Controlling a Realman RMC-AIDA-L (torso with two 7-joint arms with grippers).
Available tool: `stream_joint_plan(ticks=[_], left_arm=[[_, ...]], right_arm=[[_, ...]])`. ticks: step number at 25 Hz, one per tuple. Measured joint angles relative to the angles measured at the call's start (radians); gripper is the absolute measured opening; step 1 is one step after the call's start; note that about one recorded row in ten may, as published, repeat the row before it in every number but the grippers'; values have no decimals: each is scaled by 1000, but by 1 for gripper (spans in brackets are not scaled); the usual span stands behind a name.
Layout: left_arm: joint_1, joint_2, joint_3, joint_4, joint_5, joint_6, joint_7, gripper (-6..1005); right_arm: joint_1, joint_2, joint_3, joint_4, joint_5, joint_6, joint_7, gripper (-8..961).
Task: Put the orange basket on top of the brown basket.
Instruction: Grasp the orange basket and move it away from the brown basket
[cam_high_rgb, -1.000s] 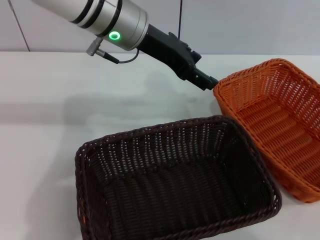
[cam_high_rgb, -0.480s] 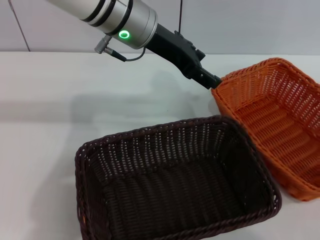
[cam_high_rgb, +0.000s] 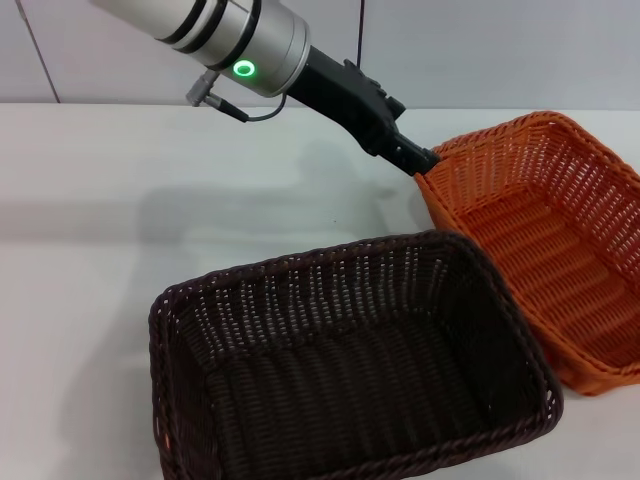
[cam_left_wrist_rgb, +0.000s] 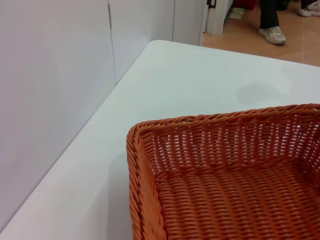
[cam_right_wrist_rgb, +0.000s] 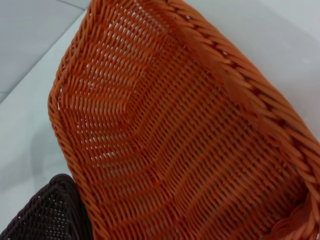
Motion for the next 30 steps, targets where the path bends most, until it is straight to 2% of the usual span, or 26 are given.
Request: stream_joint_plan(ticks=[13, 25, 30], left_arm=[[18, 0, -4, -3, 0, 13, 2, 861], [19, -2, 1, -2, 0, 15, 3, 861], [14, -3, 0, -2, 0, 23, 4, 862]], right_arm=[[2, 1, -26, 5, 1, 5, -1, 828], [-12, 3, -22, 5, 2, 38, -43, 766], [-22, 3, -26, 1, 3, 64, -50, 673]])
